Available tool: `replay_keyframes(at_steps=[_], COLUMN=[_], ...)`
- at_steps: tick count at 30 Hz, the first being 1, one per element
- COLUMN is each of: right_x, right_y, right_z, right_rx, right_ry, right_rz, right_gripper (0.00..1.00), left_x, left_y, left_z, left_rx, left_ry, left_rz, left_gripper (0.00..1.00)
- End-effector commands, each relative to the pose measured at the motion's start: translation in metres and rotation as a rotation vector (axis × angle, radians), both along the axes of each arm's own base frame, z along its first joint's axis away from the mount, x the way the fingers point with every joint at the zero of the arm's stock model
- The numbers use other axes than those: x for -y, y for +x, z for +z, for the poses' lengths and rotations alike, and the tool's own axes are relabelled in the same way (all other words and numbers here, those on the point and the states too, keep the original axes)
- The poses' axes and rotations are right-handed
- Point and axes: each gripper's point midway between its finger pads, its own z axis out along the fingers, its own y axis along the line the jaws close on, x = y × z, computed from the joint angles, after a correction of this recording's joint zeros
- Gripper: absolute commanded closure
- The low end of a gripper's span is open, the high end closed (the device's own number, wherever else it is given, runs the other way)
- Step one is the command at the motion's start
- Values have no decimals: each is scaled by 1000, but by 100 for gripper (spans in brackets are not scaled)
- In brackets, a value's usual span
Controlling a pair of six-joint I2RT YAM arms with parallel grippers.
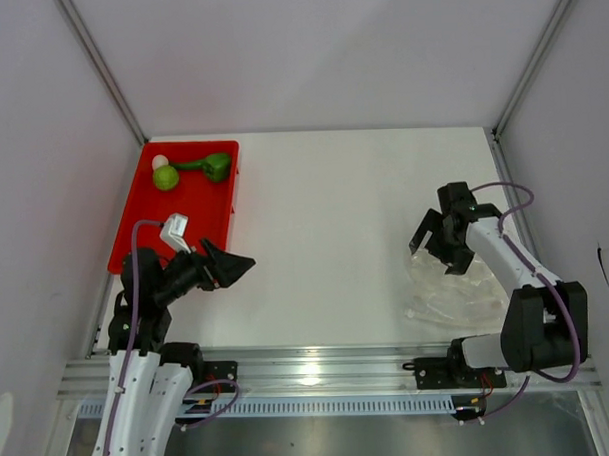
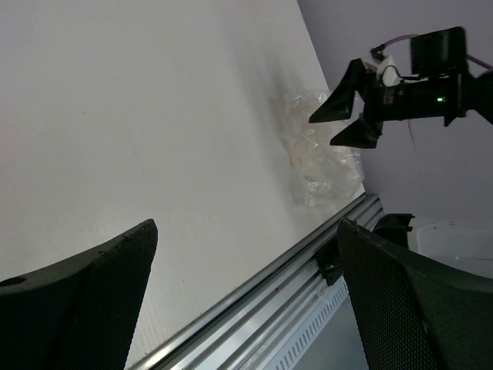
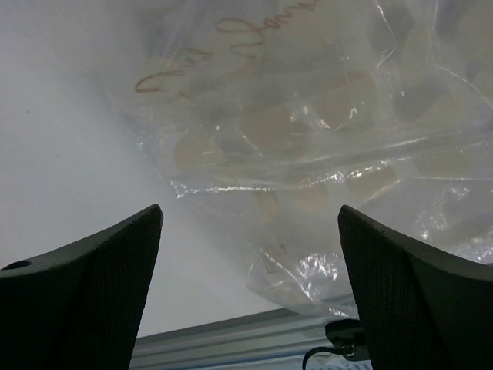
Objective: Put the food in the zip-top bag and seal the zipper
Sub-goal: Move the zipper food storage bag to the center of the board.
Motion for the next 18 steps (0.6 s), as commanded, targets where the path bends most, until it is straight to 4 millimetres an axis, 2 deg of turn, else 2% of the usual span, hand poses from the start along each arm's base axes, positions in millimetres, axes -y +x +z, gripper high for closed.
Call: replay_keyframes(at_steps=[1,2,3,4,5,6,7,8,9,10,11,12,13,14,15,18], right_x=[-4,-3,-4,-8,-10,-15,-27,-35,-48,-58,-64,-70,-69,-70,-67,-62], right_y=[16,22,35,42,51,75,85,93,119,131,141,170,181,196,223,243], right_z=[-23,-28,-30,-43,-46,-39,-40,-50,-37,-33,-43,-21,-30,-24,2,23], right_rx=[9,12,42,11,18,78,90,72,136,154,134,197,178,205,272,289], right_ry=[0,-6,-3,8,11,27,72,99,131,158,174,178,164,169,179,199], right_rz=[-30,-15,-3,14,21,32,64,76,97,110,119,123,120,119,113,109], right_gripper=[3,2,2,2,2,2,2,2,2,3,3,3,2,2,2,2], left_x=[8,8,8,8,8,8,7,7,7,6,6,6,6,6,6,6], left_y=[-4,-4,-4,-4,-5,-6,-6,-6,-7,-7,-7,-6,-6,-6,-6,-7], left_z=[38,37,37,36,36,35,34,33,33,31,33,35,37,38,39,41], left_rx=[84,80,81,77,74,69,65,61,60,56,57,60,58,63,62,64], left_ry=[-44,-40,-37,-35,-33,-29,-26,-23,-22,-18,-17,-16,-19,-19,-21,-15], left_rz=[-57,-58,-57,-58,-57,-59,-58,-56,-56,-55,-52,-50,-50,-50,-50,-54], left_gripper=[0,1,0,1,0,1,1,1,0,0,1,0,1,0,0,0])
